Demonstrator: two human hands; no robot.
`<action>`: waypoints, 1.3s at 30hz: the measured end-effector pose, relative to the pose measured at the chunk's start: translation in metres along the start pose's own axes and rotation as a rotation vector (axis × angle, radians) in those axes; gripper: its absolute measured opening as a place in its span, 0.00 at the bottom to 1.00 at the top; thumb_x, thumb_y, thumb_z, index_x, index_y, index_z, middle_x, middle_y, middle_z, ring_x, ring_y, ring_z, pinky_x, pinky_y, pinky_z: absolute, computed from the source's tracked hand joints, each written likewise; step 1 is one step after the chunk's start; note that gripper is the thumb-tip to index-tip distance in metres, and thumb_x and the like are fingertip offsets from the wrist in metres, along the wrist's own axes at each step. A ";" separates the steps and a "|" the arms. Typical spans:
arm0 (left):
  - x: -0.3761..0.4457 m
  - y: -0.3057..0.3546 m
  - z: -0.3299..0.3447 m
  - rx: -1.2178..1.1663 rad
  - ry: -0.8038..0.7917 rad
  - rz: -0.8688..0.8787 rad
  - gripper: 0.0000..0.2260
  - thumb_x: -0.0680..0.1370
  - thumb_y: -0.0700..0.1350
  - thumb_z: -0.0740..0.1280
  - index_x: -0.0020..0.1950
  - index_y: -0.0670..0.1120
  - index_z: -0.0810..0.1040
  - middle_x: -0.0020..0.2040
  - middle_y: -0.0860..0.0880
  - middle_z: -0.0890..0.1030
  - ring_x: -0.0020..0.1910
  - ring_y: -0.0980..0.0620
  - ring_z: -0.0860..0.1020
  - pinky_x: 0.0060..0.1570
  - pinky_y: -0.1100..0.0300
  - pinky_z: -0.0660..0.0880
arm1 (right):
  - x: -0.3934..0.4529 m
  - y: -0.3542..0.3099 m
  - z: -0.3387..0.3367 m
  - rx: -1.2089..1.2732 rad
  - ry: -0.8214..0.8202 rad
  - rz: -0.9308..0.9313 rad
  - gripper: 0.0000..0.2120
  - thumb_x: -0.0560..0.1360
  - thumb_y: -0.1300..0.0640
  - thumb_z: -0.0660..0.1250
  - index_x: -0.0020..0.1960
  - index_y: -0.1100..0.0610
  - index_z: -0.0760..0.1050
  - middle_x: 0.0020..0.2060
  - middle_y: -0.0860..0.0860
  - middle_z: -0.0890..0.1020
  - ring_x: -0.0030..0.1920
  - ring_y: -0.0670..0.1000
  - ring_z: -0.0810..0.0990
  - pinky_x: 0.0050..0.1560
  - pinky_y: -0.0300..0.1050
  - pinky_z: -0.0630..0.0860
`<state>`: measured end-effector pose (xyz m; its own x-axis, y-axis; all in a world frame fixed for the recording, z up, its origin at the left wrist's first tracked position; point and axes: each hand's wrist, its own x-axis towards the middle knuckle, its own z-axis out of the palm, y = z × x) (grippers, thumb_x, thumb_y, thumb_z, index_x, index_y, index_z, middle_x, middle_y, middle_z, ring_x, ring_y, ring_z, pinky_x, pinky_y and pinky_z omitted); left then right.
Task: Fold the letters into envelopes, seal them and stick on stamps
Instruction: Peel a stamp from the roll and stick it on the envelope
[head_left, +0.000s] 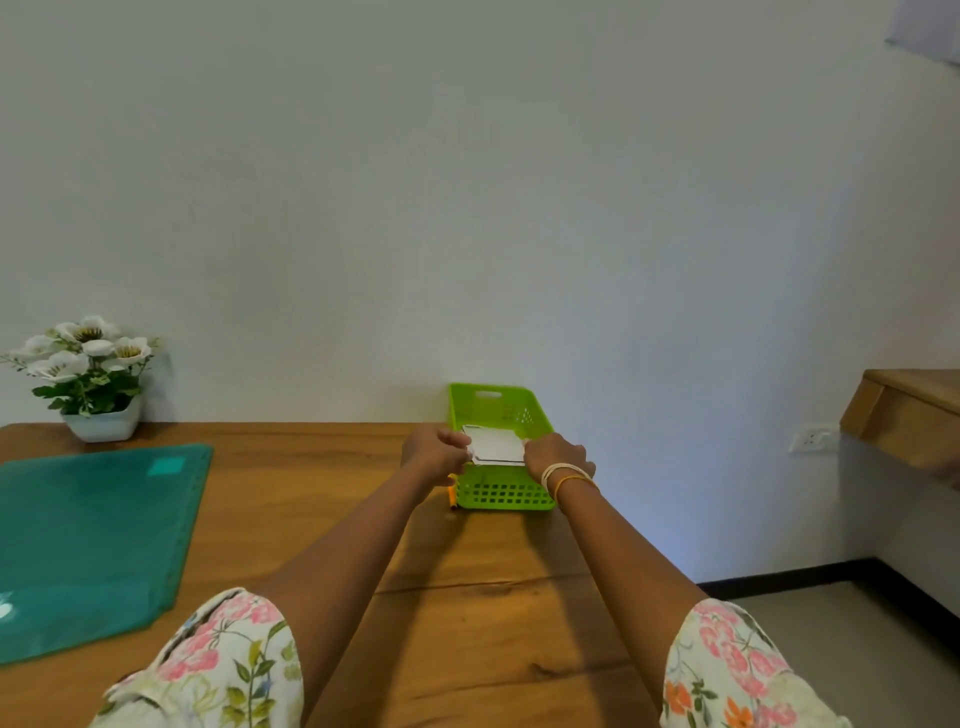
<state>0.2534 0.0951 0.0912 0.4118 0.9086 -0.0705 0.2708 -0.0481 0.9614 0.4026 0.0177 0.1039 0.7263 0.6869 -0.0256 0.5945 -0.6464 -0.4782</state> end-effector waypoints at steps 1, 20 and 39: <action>-0.005 -0.004 -0.002 0.017 0.028 0.029 0.06 0.75 0.37 0.70 0.51 0.43 0.82 0.41 0.44 0.82 0.32 0.54 0.78 0.28 0.62 0.73 | -0.003 0.002 0.004 0.006 0.021 -0.004 0.22 0.80 0.45 0.54 0.65 0.57 0.73 0.68 0.55 0.71 0.68 0.60 0.66 0.65 0.55 0.62; -0.096 -0.123 -0.087 0.323 0.412 0.114 0.27 0.72 0.48 0.74 0.69 0.51 0.71 0.62 0.48 0.77 0.58 0.50 0.76 0.53 0.53 0.77 | -0.131 -0.027 0.120 -0.002 0.015 -0.366 0.22 0.77 0.56 0.60 0.71 0.55 0.65 0.72 0.56 0.63 0.62 0.60 0.75 0.59 0.49 0.72; 0.003 -0.125 -0.086 0.684 0.385 0.321 0.17 0.74 0.54 0.70 0.62 0.56 0.78 0.55 0.54 0.82 0.56 0.51 0.77 0.45 0.56 0.74 | -0.067 -0.048 0.150 -0.242 0.168 -0.273 0.18 0.79 0.49 0.54 0.62 0.58 0.72 0.63 0.55 0.73 0.52 0.57 0.80 0.47 0.47 0.75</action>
<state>0.1460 0.1391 -0.0063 0.2673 0.8800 0.3926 0.7093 -0.4555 0.5380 0.2735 0.0523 -0.0031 0.5646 0.7934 0.2276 0.8232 -0.5210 -0.2259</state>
